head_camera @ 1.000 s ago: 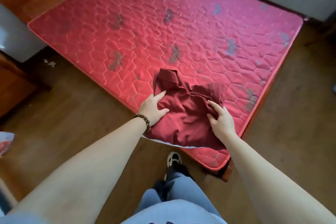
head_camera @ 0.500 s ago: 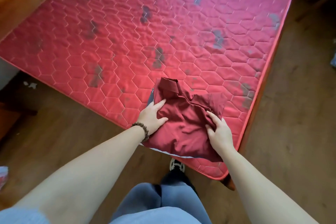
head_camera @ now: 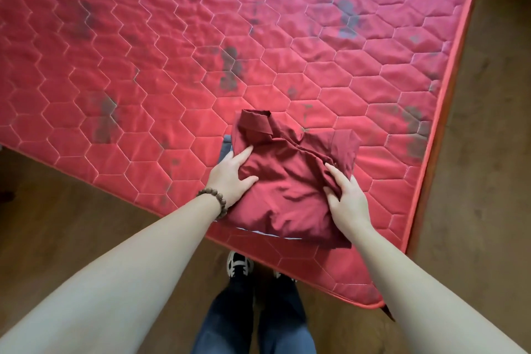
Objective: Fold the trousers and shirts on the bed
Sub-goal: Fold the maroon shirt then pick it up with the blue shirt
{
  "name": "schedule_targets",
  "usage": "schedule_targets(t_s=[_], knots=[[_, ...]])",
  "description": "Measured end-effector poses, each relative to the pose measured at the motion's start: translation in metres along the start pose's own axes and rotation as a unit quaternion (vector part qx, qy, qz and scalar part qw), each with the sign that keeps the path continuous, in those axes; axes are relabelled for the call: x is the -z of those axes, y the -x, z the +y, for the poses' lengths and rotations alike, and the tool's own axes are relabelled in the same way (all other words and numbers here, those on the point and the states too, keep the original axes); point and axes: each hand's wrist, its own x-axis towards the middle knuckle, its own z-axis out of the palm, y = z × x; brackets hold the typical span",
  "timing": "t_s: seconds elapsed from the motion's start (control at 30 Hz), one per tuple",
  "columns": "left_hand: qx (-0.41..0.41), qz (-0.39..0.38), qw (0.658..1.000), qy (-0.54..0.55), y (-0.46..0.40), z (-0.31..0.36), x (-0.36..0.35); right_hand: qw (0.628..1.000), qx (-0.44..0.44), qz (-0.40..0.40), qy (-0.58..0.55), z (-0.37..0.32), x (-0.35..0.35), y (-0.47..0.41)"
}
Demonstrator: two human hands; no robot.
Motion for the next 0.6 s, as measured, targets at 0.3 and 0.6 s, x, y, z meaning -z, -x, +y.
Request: schedule_targets(t_s=[0.3,0.6], knots=[[-0.012,-0.021,0.999,0.037,-0.035,-0.04,-0.031,0.998,-0.032,-0.048,-0.038,0.039,-0.042,-0.029],[0.041,-0.02,0.998,0.04,-0.032,-0.043,-0.024,0.992,-0.12,-0.049,-0.002,0.041,-0.048,-0.031]])
